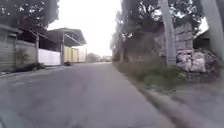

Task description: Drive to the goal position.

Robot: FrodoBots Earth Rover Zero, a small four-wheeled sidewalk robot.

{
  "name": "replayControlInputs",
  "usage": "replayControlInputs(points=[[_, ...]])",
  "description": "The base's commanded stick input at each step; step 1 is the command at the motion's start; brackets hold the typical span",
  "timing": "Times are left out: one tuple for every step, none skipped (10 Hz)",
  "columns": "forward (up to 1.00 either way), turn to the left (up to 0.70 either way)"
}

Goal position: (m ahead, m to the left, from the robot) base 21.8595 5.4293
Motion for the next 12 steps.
replayControlInputs(points=[[1.00,0.00],[1.00,0.00],[1.00,0.00],[1.00,-0.20],[1.00,-0.38],[1.00,-0.15],[1.00,0.00],[1.00,0.00],[1.00,0.00],[1.00,0.00],[1.00,0.00],[1.00,0.00]])
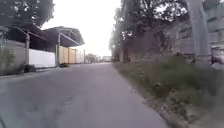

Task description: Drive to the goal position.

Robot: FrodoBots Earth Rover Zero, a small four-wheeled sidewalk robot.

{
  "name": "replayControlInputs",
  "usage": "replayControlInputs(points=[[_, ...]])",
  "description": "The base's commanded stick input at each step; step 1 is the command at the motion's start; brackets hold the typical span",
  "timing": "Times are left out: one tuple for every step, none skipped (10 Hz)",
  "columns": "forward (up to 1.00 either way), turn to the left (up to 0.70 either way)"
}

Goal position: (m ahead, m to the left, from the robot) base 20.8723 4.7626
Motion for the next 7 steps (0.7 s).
replayControlInputs(points=[[1.00,0.00],[1.00,0.00],[1.00,0.00],[1.00,0.00],[1.00,-0.17],[1.00,-0.31],[1.00,-0.03]])
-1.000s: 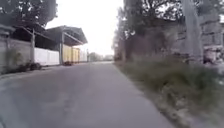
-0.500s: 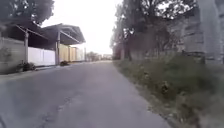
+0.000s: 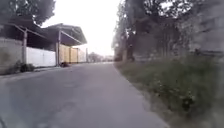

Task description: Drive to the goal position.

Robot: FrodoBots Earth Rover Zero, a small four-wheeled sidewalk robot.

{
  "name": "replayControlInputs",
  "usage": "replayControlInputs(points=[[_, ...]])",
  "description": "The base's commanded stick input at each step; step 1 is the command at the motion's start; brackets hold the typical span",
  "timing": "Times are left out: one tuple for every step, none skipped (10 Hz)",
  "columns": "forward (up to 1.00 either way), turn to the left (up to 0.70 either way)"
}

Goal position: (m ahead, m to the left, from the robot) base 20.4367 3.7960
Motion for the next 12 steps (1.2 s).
replayControlInputs(points=[[1.00,0.00],[1.00,0.00],[1.00,0.00],[1.00,0.00],[1.00,0.00],[1.00,0.00],[1.00,0.00],[1.00,0.00],[1.00,0.00],[1.00,0.00],[1.00,0.00],[1.00,0.00]])
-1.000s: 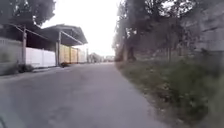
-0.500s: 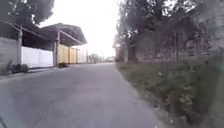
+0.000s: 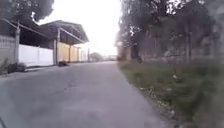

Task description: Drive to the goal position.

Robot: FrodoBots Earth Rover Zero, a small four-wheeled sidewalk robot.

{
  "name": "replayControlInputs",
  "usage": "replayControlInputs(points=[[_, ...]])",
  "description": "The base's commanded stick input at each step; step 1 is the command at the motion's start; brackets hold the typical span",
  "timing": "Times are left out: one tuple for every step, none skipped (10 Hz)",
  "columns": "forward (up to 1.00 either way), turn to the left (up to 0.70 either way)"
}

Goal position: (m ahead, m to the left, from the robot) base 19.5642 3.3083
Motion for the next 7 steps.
replayControlInputs(points=[[1.00,0.00],[1.00,0.00],[1.00,0.00],[1.00,0.00],[1.00,0.00],[1.00,0.00],[1.00,0.00]])
